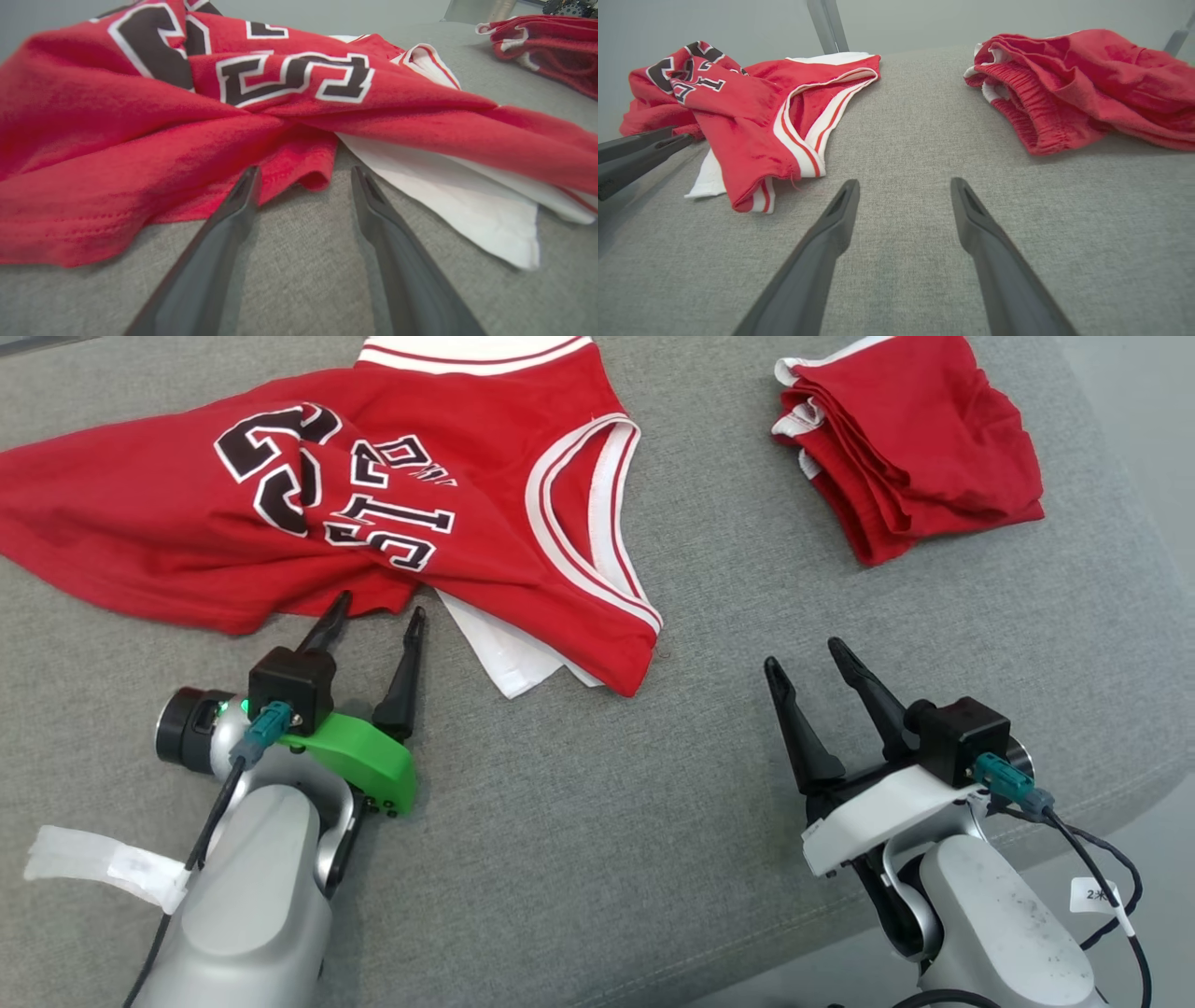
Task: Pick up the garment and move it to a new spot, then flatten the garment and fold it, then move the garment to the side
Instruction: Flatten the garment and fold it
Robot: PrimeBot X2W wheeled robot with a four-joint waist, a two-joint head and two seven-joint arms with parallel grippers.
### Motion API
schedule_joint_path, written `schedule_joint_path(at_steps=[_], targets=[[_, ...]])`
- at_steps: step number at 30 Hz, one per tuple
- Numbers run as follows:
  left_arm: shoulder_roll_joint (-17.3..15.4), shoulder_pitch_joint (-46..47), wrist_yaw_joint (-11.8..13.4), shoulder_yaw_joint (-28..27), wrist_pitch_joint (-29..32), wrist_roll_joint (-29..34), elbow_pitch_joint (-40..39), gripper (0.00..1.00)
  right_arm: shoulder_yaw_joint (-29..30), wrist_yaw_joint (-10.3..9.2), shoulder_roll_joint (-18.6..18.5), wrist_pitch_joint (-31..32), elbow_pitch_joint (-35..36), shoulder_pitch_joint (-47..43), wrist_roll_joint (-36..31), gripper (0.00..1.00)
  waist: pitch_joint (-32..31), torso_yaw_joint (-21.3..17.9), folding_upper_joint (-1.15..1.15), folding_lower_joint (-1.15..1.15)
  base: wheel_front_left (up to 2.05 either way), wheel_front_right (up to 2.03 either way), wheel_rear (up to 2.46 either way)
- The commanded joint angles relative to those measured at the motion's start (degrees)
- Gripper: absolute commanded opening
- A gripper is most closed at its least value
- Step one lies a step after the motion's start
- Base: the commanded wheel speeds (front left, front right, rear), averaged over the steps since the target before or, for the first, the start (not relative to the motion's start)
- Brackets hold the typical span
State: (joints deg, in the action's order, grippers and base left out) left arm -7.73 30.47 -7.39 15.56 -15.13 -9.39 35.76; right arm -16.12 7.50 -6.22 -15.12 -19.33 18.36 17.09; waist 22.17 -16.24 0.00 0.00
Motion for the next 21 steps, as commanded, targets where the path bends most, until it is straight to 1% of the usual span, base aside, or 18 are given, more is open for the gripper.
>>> schedule_joint_path(at_steps=[1,2,3,7,13,16,21], targets=[[-0.69,1.01,-0.14,-0.33,0.01,0.55,0.74,1.00,0.17,-0.03,0.14,-0.02,0.00,-0.47,0.33,1.00,0.17,-1.02,0.00,0.00,0.00,0.00,0.00],[-0.94,1.23,-0.14,-0.72,0.01,0.69,1.03,0.71,0.16,-0.03,0.23,-0.02,-0.06,-0.50,0.32,1.00,0.23,-1.23,0.00,0.00,0.00,0.00,0.00],[-1.35,1.64,-0.12,-1.62,0.01,1.11,1.91,0.00,0.09,-0.03,0.41,-0.02,-0.09,-0.41,0.29,1.00,0.37,-1.59,0.00,0.00,0.00,0.00,0.00],[-1.29,1.79,-0.13,-1.90,0.01,1.45,0.69,0.00,0.59,-0.03,0.71,-0.02,-0.04,-0.43,0.35,1.00,0.40,-1.74,0.00,0.00,0.00,0.00,0.00],[-0.74,-1.27,-0.14,-2.38,0.01,0.64,-3.52,0.00,1.81,-0.03,0.63,-0.02,-0.47,-1.08,0.48,1.00,-1.86,0.38,0.00,0.00,0.00,0.00,0.00],[0.03,-3.86,-0.14,-3.42,0.01,0.35,-7.40,0.00,3.07,-0.03,0.51,-0.02,-0.70,-2.13,0.57,1.00,-4.07,3.28,0.00,0.00,0.00,0.00,0.00],[0.81,-7.75,-0.14,-5.61,0.01,0.50,-15.10,0.00,4.13,-0.03,0.18,-0.02,-1.39,-3.59,0.89,1.00,-7.29,9.94,0.00,0.00,0.00,0.00,0.00]])
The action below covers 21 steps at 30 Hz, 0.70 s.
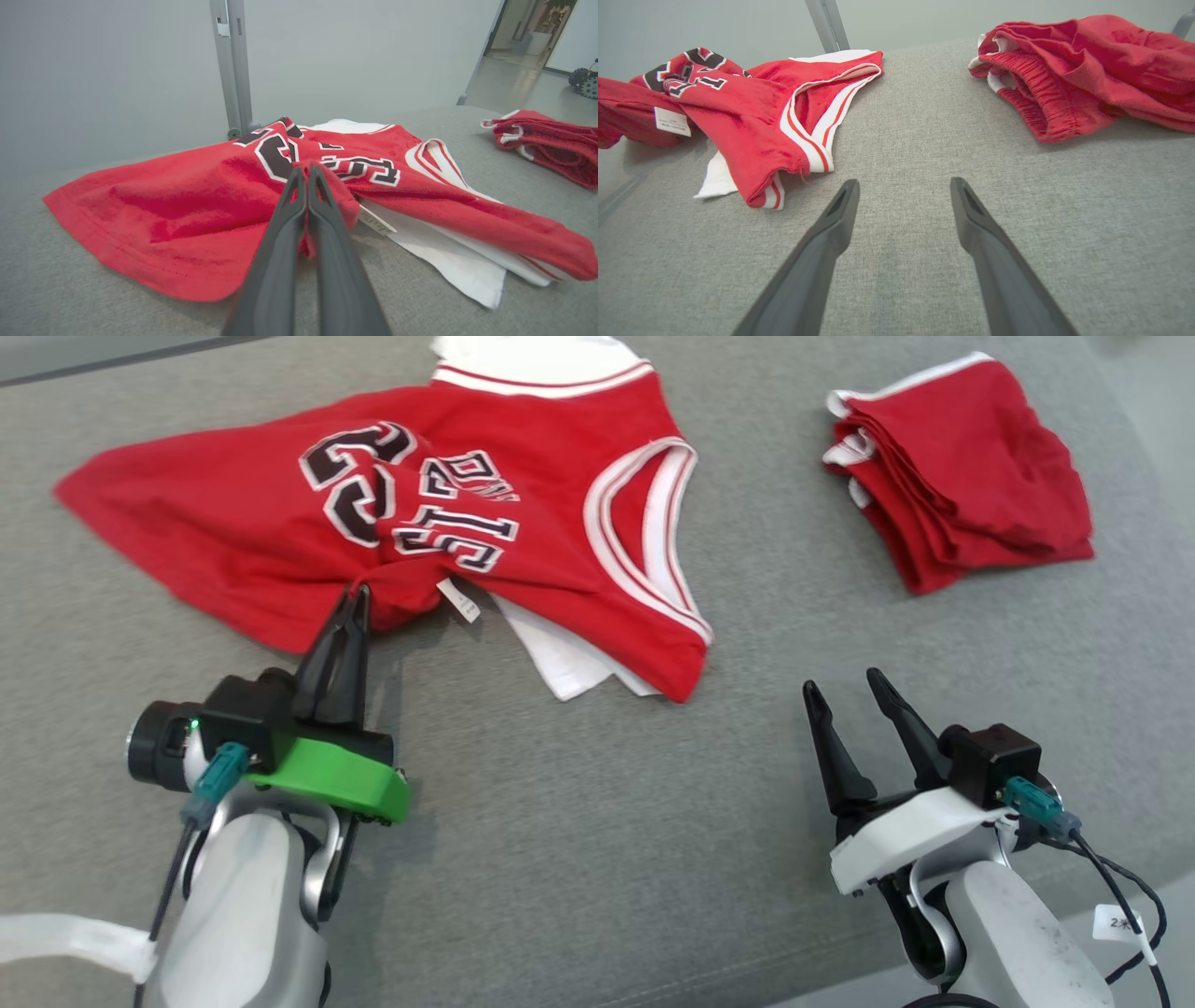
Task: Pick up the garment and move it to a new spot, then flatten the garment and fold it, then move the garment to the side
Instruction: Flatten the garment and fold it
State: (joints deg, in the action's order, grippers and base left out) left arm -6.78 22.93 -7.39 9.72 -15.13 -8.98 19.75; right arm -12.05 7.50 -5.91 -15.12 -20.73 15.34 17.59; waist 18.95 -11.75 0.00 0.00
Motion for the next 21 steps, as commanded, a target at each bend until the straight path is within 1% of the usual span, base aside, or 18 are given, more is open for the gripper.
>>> schedule_joint_path(at_steps=[1,5,8,16,17,18,19,21], targets=[[-0.11,-0.98,-0.14,-0.52,0.00,0.24,-0.82,0.00,0.13,-0.03,-0.25,-0.02,-0.12,-0.85,0.32,1.00,-4.61,6.76,0.00,0.00,0.00,0.00,0.00],[-0.39,-4.29,-0.14,-3.14,0.01,0.73,-6.36,0.00,0.00,-0.03,-0.14,-0.02,-1.17,-1.62,0.44,1.00,-6.27,11.10,0.00,0.00,0.00,0.00,0.00],[-0.98,-6.62,-0.14,-5.62,0.01,0.98,-7.02,0.00,-0.56,-0.03,0.24,-0.02,-1.58,-1.92,0.42,1.00,-6.93,12.88,0.00,0.00,0.00,0.00,0.00],[-1.79,-10.23,0.12,-15.87,0.01,1.38,-2.23,0.00,-1.31,-0.03,-0.21,-0.02,-2.05,-2.22,0.67,1.00,-7.41,13.23,0.00,0.00,0.00,0.00,0.00],[-1.67,-10.67,0.28,-16.94,0.01,1.49,-0.74,0.09,-1.31,-0.03,-0.31,-0.02,-2.15,-2.33,0.74,1.00,-7.55,13.21,0.00,0.00,0.00,0.00,0.00],[-1.47,-11.00,0.46,-17.79,0.01,1.59,0.85,0.84,-1.36,-0.03,-0.39,-0.02,-2.29,-2.44,0.81,1.00,-7.74,13.21,0.00,0.00,0.00,0.00,0.00],[-1.49,-10.75,0.82,-18.70,0.01,1.80,2.07,1.00,-1.59,-0.03,-0.56,-0.02,-2.36,-2.42,0.77,1.00,-7.87,13.24,0.00,0.00,0.00,0.00,0.00],[-0.59,-10.92,1.43,-19.87,0.01,2.14,4.79,1.00,-2.24,-0.03,-0.66,-0.02,-2.28,-2.31,0.42,1.00,-8.24,13.43,0.00,0.00,0.00,0.00,0.00]])
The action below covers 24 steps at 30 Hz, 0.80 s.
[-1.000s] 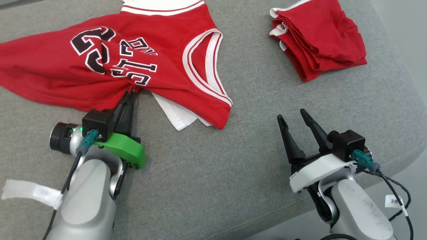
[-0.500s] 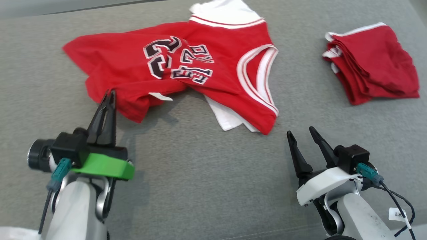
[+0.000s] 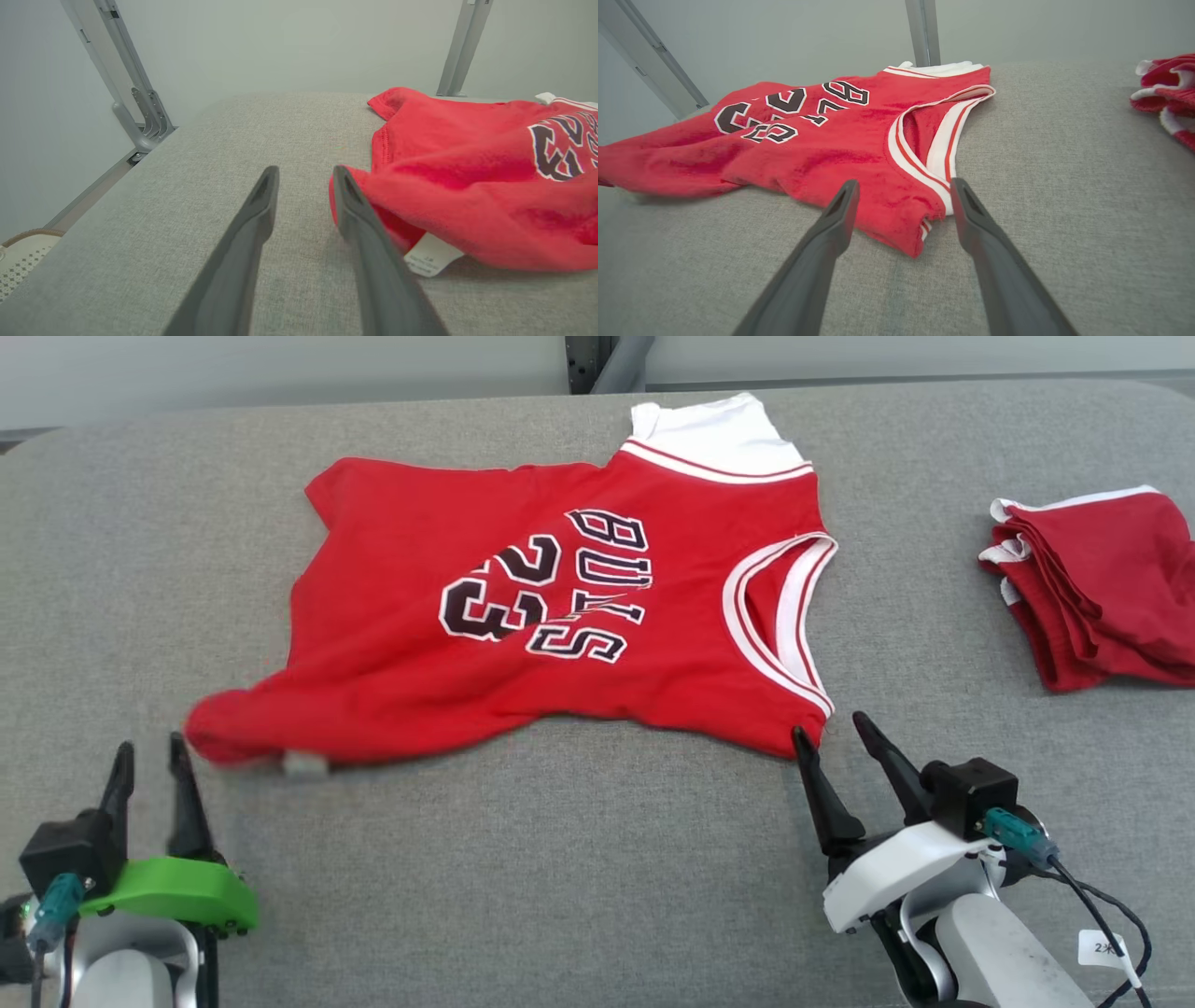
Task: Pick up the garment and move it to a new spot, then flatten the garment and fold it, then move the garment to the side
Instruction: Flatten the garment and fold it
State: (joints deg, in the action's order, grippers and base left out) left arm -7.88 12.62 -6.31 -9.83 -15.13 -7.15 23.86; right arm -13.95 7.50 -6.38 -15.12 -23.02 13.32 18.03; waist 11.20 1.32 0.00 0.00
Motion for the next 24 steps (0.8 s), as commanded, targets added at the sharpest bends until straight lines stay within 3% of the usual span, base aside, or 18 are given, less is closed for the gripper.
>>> schedule_joint_path(at_steps=[1,10,24], targets=[[1.01,-0.70,0.25,-0.31,0.01,0.63,1.33,1.00,-0.62,-0.03,-0.14,-0.02,0.19,-0.34,-0.10,1.00,-0.63,0.52,0.00,0.00,0.00,0.00,0.00],[4.60,-4.39,-0.69,4.02,0.01,0.42,1.71,1.00,-1.40,-0.03,-1.35,-0.02,-2.08,0.32,-0.19,1.00,0.18,3.57,0.00,0.00,0.00,0.00,0.00],[4.89,-3.03,-0.14,11.19,0.01,-3.30,-1.78,1.00,-0.31,-0.03,-1.78,-0.02,-5.64,-0.86,-2.22,1.00,2.27,5.44,0.00,0.00,0.00,0.00,0.00]])
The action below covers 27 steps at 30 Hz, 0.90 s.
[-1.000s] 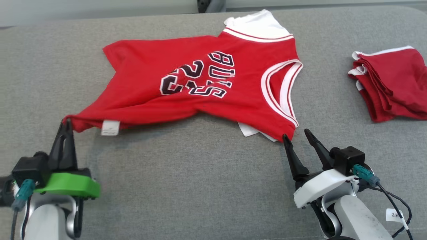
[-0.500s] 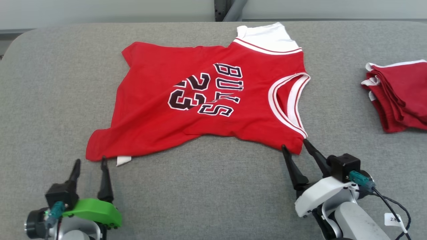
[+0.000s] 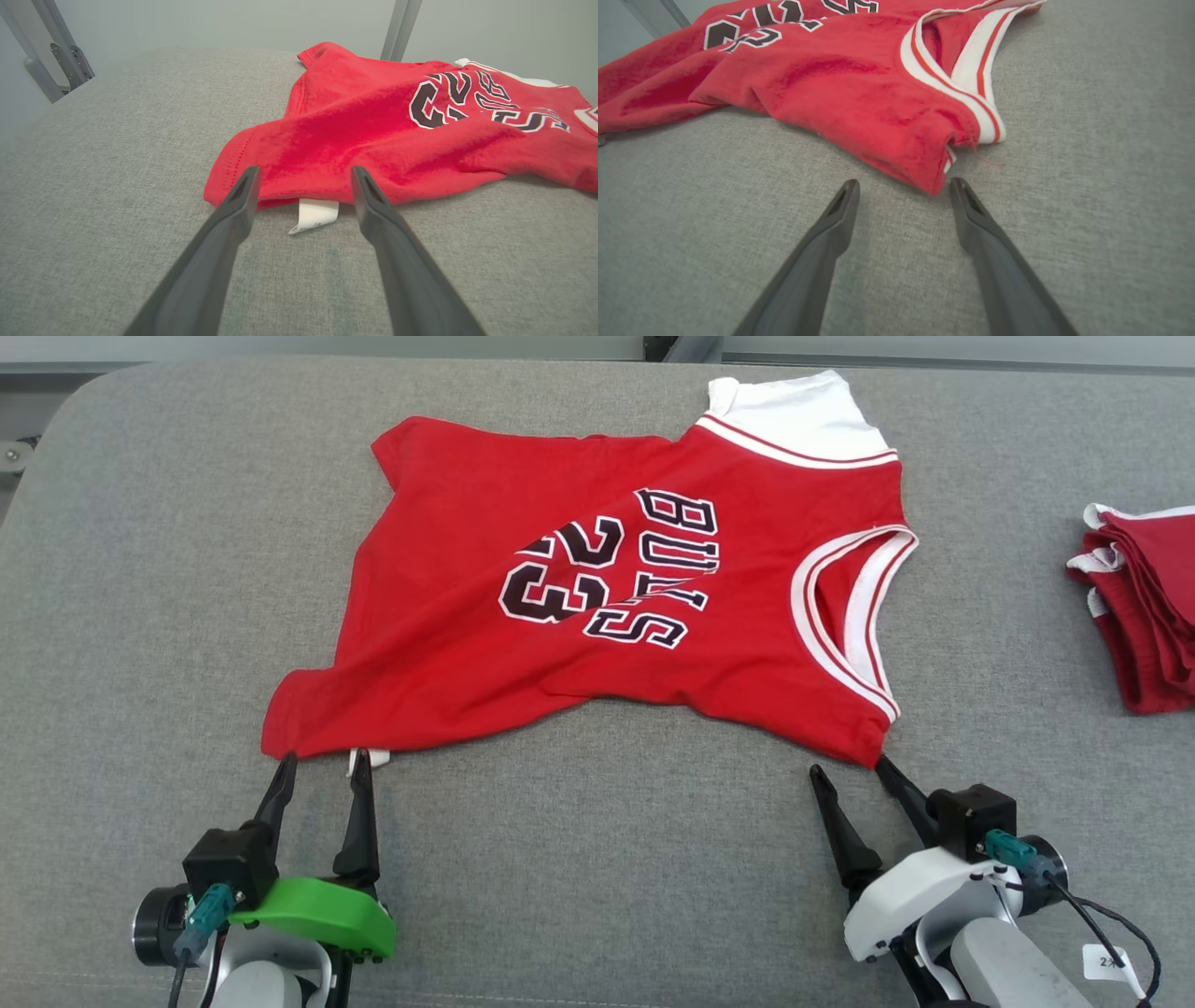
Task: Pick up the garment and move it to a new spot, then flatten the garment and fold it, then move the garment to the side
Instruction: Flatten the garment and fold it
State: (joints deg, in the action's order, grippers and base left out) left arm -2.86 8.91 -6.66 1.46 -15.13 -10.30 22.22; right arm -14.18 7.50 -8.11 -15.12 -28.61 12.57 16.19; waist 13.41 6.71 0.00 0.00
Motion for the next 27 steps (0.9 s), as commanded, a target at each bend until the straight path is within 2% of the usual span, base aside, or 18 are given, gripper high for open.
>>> schedule_joint_path(at_steps=[1,3,4,5,6,7,10,15,19,23,27], targets=[[-0.13,0.99,0.21,0.06,0.01,-0.20,-0.48,1.00,-0.17,-0.03,0.10,-0.02,-0.29,0.37,-0.34,1.00,0.18,0.09,0.00,0.00,0.00,0.00,0.00],[-0.12,1.42,0.41,0.66,0.01,-0.51,-1.05,1.00,-0.39,-0.03,0.53,-0.02,-0.60,1.20,-0.55,1.00,0.39,0.19,0.00,0.00,0.00,0.00,0.00],[-0.12,1.36,0.52,0.90,0.01,-0.62,-1.21,1.00,-0.43,-0.03,0.61,-0.02,-0.74,1.55,-0.53,0.62,0.52,0.25,0.00,0.00,0.00,0.00,0.00],[-0.12,1.35,0.59,1.16,0.01,-0.90,-1.31,1.00,-0.47,-0.03,0.44,-0.02,-0.88,2.02,-0.51,0.40,0.66,0.33,0.00,0.00,0.00,0.00,0.00],[-0.12,1.48,0.58,1.37,0.01,-1.01,-1.51,1.00,-0.64,-0.03,0.29,-0.02,-1.03,2.45,-0.72,0.03,0.80,0.41,0.00,0.00,0.00,0.00,0.00],[-0.13,1.65,0.61,1.46,0.01,-1.20,-1.71,1.00,-0.69,-0.03,0.36,-0.02,-1.14,2.87,-0.81,0.00,0.92,0.47,0.00,0.00,0.00,0.00,0.00],[-0.11,1.73,0.68,1.63,0.01,-1.55,-2.21,1.00,-0.75,-0.03,0.01,-0.02,-0.28,4.16,-0.22,0.00,1.40,0.57,0.00,0.00,0.00,0.00,0.00],[-0.12,1.58,1.02,2.05,0.01,-2.04,-3.03,1.00,-1.33,-0.03,-0.73,-0.02,7.59,5.39,1.48,0.00,1.98,0.71,0.00,0.00,0.00,0.00,0.00],[-0.11,1.92,1.21,3.37,0.01,-2.64,-3.39,1.00,-3.12,-0.03,-3.01,-0.02,11.83,8.51,2.32,0.00,2.44,1.57,0.00,0.00,0.00,0.00,0.00],[-0.11,3.12,1.19,6.38,0.01,-3.93,-2.86,1.00,-5.74,-0.03,-5.48,-0.02,8.94,15.91,1.50,0.00,3.27,4.70,0.00,0.00,0.00,0.00,0.00],[-0.11,4.00,1.64,10.38,0.01,-5.82,-2.63,1.00,-7.09,-0.03,-6.66,-0.02,1.29,24.82,0.73,0.00,4.71,9.42,0.00,0.00,0.00,0.00,0.00]])
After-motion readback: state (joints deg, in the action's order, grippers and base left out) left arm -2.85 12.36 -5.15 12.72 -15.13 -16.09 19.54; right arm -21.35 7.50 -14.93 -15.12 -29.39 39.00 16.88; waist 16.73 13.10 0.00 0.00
